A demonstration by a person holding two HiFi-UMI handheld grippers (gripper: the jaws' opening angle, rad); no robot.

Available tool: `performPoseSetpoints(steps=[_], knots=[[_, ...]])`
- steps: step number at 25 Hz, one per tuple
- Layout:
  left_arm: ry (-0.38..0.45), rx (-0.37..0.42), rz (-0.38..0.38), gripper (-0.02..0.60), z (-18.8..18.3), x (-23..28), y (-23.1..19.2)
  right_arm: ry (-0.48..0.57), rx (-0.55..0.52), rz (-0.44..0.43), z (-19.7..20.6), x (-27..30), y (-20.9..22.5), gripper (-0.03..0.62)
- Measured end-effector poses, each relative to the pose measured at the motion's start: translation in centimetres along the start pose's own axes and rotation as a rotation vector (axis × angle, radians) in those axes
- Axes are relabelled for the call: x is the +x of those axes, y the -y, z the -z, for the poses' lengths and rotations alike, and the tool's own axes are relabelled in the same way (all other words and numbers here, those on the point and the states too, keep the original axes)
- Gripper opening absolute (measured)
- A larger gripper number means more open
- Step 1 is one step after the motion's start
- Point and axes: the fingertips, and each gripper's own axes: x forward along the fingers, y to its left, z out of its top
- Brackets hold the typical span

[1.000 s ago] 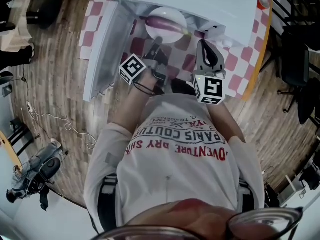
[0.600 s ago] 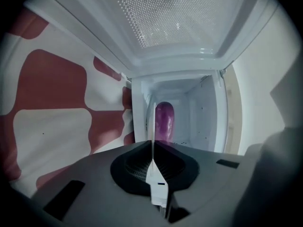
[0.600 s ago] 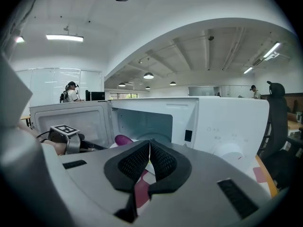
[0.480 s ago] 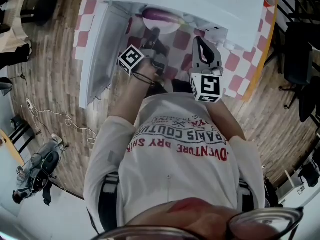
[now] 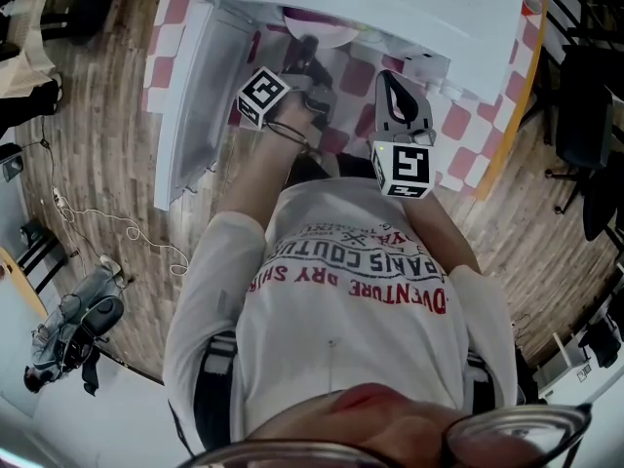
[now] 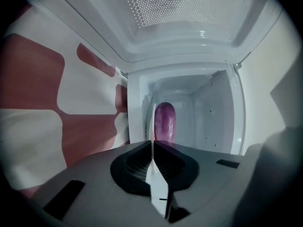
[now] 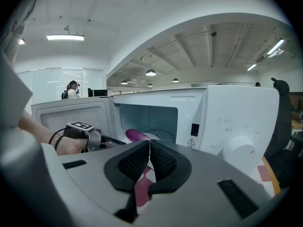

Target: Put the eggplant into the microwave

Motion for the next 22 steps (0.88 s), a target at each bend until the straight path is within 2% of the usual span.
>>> performPoseSetpoints(steps=[12,19,21,22], knots=[[0.035,0.013,-0.041,0.035,-0.4,2.1,-0.1,-0.019,-0.001,-0.004,0.4,0.8,-0.3,0.026],[0.039,0.010,-0.006,0.037,-0.6,2.1,-0.2,-0.022,0.001,-0.001,0.5,1.1,-0.5,0.026],[0.036,0.039,0.003,0.037,-0.5,2.1,0.3,-0.023,0.001,-0.001,0.5,1.1,-0.6,0.026],[0.035,0.065,0.017,0.058,-0.5,2.1,0.7,-0.023,0.001,-0.001,0.4,1.1,-0.7,0.026]])
